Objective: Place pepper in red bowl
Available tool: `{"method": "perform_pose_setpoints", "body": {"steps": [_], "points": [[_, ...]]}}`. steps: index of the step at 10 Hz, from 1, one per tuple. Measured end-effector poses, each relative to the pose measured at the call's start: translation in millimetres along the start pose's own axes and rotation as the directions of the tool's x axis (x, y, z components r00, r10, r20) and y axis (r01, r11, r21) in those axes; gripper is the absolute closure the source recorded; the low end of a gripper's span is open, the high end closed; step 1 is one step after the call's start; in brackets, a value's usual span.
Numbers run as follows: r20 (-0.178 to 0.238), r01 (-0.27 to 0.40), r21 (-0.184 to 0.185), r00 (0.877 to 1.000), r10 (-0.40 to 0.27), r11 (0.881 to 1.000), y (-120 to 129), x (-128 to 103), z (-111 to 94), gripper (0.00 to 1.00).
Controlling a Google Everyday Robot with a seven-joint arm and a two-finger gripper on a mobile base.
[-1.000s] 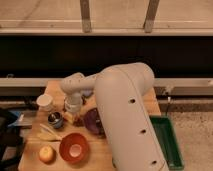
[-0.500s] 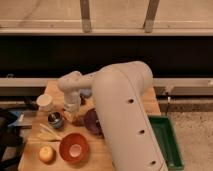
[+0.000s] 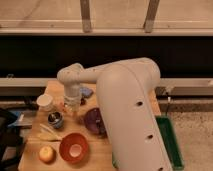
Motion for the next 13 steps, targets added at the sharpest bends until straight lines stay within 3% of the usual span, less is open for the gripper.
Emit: {"method": "perform_pose_setpoints", "body": {"steps": [2, 4, 7, 10, 13], "points": [[0.029, -0.022, 0.0, 0.999, 0.022, 1.0, -6.9, 17.3, -20.4, 1.0], [0.122, -0.046, -0.033, 0.991, 0.049, 0.998, -8.1, 38.4, -48.4, 1.0], [0.168, 0.005, -0.086, 0.986, 0.01, 0.996, 12.7, 46.6, -58.8, 1.0], [0.143, 0.108, -0.145, 0.986, -0.087, 0.984, 54.0, 45.6, -50.5, 1.0], [0.102, 0.169, -0.227, 0.984, -0.149, 0.959, 90.2, 56.4, -36.4, 1.0]]}}
